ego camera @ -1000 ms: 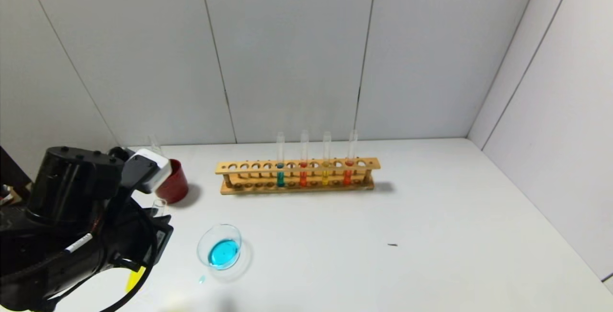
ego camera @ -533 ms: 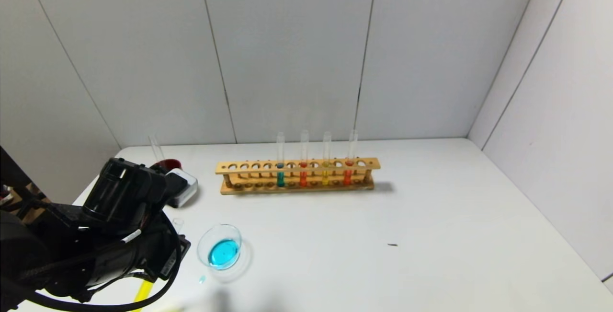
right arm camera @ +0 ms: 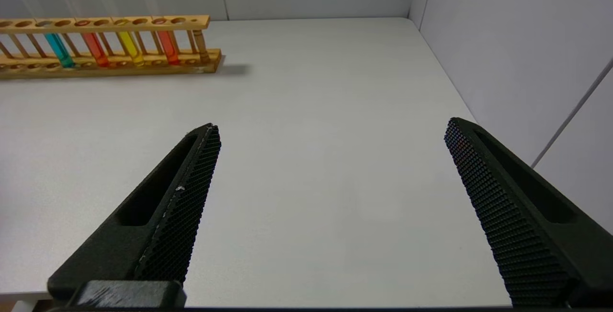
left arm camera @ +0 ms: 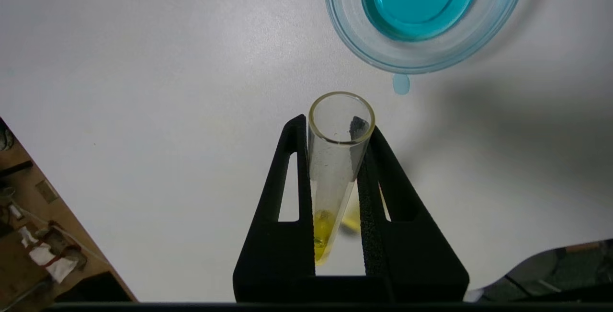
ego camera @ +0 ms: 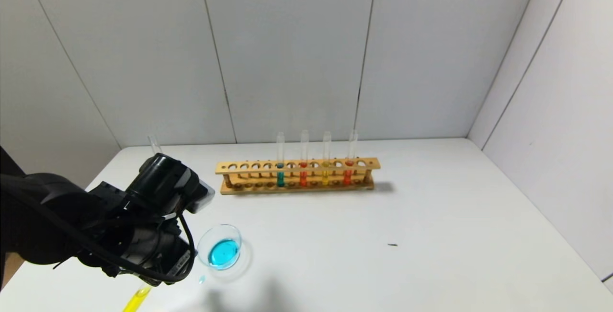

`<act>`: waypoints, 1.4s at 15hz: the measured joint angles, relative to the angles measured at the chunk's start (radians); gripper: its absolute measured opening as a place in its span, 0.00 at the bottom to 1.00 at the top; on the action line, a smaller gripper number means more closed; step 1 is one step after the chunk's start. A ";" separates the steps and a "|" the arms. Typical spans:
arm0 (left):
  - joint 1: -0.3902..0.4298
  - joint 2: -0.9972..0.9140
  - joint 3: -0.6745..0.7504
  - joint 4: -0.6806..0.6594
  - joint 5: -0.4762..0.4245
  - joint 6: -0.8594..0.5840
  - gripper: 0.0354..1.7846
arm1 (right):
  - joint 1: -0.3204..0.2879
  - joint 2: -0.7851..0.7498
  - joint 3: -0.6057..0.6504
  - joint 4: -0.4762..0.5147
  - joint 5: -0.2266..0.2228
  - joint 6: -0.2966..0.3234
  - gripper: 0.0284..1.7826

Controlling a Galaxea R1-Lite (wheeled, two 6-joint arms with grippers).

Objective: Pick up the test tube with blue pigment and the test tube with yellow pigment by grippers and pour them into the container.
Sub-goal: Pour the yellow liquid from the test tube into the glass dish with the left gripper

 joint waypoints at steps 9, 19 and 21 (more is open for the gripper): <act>0.000 0.132 -0.192 0.272 -0.011 0.162 0.16 | 0.000 0.000 0.000 0.000 0.000 0.000 0.96; 0.006 0.304 -0.530 0.618 0.001 0.216 0.16 | 0.000 0.000 0.000 0.000 0.000 0.000 0.96; 0.004 0.339 -0.589 0.660 0.005 0.223 0.16 | 0.000 0.000 0.000 0.000 0.000 0.000 0.96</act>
